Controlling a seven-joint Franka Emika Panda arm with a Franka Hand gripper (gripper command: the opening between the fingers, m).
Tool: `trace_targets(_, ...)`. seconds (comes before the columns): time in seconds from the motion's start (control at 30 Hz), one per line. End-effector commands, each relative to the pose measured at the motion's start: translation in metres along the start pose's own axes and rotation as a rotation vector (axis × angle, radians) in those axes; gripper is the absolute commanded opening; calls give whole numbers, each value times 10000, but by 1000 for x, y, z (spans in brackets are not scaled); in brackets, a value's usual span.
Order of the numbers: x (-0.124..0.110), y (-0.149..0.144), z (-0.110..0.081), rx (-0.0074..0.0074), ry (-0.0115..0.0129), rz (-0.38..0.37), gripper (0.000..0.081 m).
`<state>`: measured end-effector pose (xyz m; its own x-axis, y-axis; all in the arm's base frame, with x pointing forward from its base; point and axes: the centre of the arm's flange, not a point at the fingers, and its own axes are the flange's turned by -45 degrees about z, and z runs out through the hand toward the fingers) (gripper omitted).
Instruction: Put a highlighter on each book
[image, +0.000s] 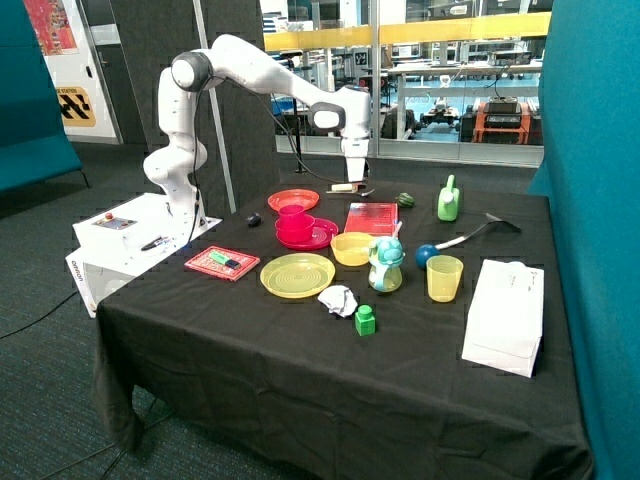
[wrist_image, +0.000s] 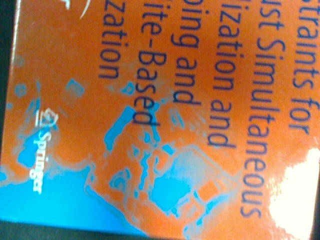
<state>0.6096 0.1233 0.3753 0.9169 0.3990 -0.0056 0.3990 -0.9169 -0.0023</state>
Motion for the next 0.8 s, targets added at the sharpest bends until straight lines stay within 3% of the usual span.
trace_targets(0.0,17,0,18,-23,56,237,0)
trace_targets(0.77,33,-9,56,-22,56,509,0)
